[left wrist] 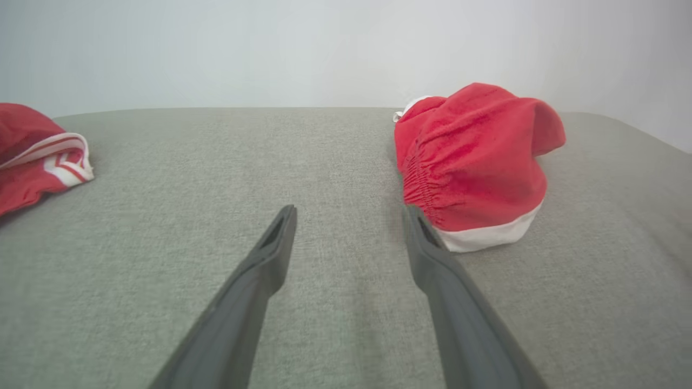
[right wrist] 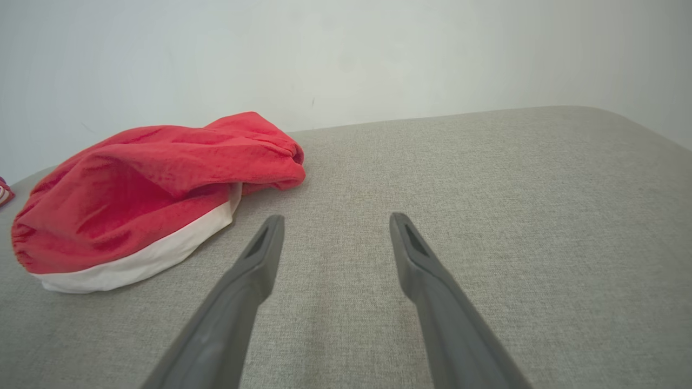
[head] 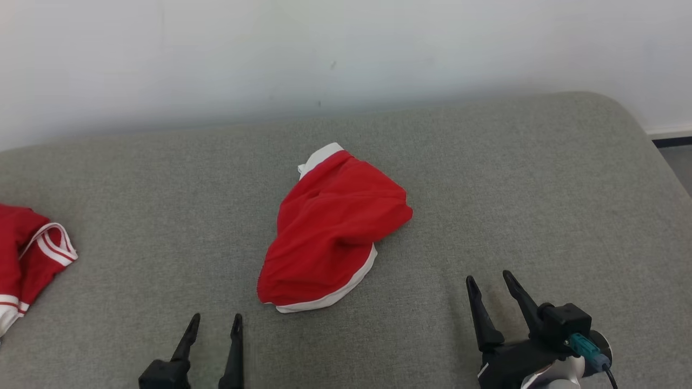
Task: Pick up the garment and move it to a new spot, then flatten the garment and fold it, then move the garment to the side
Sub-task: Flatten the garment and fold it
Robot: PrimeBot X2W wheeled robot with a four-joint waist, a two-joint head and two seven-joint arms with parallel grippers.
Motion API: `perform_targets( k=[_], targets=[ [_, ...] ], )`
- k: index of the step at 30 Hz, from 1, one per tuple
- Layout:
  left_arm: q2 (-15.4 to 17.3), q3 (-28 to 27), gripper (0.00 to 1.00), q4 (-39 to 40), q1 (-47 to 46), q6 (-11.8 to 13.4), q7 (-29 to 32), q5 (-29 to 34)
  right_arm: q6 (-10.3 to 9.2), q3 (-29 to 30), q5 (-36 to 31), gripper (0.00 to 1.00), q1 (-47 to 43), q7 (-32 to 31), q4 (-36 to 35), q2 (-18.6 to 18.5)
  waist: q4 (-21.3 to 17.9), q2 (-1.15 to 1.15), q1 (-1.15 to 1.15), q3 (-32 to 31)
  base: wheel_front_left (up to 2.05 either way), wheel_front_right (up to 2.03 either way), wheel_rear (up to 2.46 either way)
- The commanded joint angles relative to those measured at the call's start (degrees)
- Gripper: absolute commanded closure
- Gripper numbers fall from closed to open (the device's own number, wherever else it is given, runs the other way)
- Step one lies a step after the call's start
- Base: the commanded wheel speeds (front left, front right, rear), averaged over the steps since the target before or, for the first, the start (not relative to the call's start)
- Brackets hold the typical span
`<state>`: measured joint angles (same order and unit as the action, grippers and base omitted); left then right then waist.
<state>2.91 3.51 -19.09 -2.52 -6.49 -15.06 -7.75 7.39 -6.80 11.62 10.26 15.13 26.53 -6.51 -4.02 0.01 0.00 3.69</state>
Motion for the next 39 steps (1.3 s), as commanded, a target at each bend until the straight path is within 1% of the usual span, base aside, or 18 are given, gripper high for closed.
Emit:
perform_targets(
  k=[1, 4, 7, 14, 17, 18, 19, 20, 22, 26, 30, 32, 35, 37, 39],
  targets=[
    [0.0, 0.8, 0.0, -0.5, -1.4, -0.1, -0.2, -1.2, 0.19, -0.3, 0.7, 0.0, 0.6, 0.0, -0.2, -0.3, -1.8, -0.01, 0.0, 2.6, 0.0, 0.0, 0.0],
    [0.0, 3.3, 0.0, -2.2, -4.3, -0.4, -0.2, -2.6, 0.19, -0.3, 0.8, 0.0, 1.9, 0.0, -0.4, -0.8, -3.3, -0.01, 0.0, 4.5, 0.0, 0.0, 0.0],
    [0.0, 4.4, 0.0, -3.9, -6.6, -0.4, -0.2, -4.1, 0.19, -0.2, 1.0, 0.0, 2.8, 0.0, -0.6, -1.1, -4.8, -0.01, 0.0, 6.3, 0.0, 0.0, 0.0],
    [0.0, 4.0, 0.0, -8.1, -9.5, 0.8, -0.2, -5.5, 0.19, 0.1, 1.1, 0.0, 4.0, 0.0, -0.8, -1.5, -7.0, -0.01, 0.0, 8.5, 0.0, 0.0, 0.0],
    [0.0, 3.7, 0.0, -8.7, -10.3, 0.6, -0.2, -5.7, 0.19, 0.5, 1.1, 0.0, 4.2, 0.0, -1.0, -1.5, -7.5, -0.01, 0.0, 9.1, 0.0, 0.0, 0.0],
    [0.0, 3.7, 0.04, -8.7, -10.5, 0.4, -0.2, -5.8, 0.19, 0.7, 1.0, 0.0, 4.3, 0.0, -1.2, -1.4, -7.5, -0.01, 0.0, 9.1, 0.0, 0.0, 0.0],
    [0.0, 3.8, 0.39, -9.1, -10.5, 0.2, -0.2, -6.0, 0.19, 0.7, 0.9, 0.0, 4.2, 0.0, -1.2, -1.2, -7.5, -0.01, 0.0, 9.1, 0.0, 0.0, 0.0],
    [0.0, 3.8, 1.0, -9.2, -10.6, 0.0, -0.2, -6.0, 0.19, 0.7, 0.9, 0.0, 4.2, 0.0, -1.2, -1.1, -7.4, -0.01, 0.0, 9.0, 0.0, 0.0, 0.0],
    [0.0, 3.8, 1.0, -9.4, -10.7, -0.2, -0.2, -6.2, 0.2, 0.7, 0.7, 0.0, 4.2, 0.0, -1.2, -0.8, -7.2, -0.01, 0.0, 8.7, 0.0, 0.0, 0.0],
    [0.0, 4.4, 1.0, -6.3, -10.4, -0.7, -0.2, -4.9, 0.2, 0.3, 0.7, 0.0, 4.1, 0.0, -0.8, -0.4, -6.7, -0.01, 0.0, 7.3, 0.0, 0.0, 0.0],
    [0.0, 7.1, 1.0, -2.2, -11.0, -1.0, -0.2, -2.9, 0.2, 0.5, 0.8, 0.0, 2.8, 0.0, -0.2, 0.1, -6.0, -0.01, 0.0, 4.9, 0.0, 0.0, 0.0],
    [0.1, 10.3, 1.0, 0.3, -12.0, -1.0, -0.2, -2.6, 0.2, 0.5, 0.7, 0.0, 2.0, 0.0, 0.4, 0.5, -5.8, -0.01, 0.0, 3.6, 0.0, 0.0, 0.0],
    [1.5, 15.8, 1.0, 3.2, -13.6, -1.0, -0.2, -3.6, 0.2, 0.2, 0.7, 0.0, 1.3, 0.0, 1.3, 1.1, -5.8, -0.01, 0.0, 1.6, 0.0, 0.0, 0.0],
    [2.4, 19.8, 1.0, 5.3, -15.9, -0.9, -0.2, -4.1, 0.2, 0.2, 0.8, 0.0, 0.6, 0.0, 1.7, 1.4, -5.8, -0.01, 0.0, 0.6, 0.0, 0.0, 0.0],
    [2.7, 23.3, 1.0, 6.7, -18.4, -0.9, -0.2, -4.8, 0.2, 0.3, 0.9, 0.0, 0.0, 0.0, 1.9, 1.5, -5.9, -0.01, 0.0, -0.2, 0.0, 0.0, 0.0]
  ],
)
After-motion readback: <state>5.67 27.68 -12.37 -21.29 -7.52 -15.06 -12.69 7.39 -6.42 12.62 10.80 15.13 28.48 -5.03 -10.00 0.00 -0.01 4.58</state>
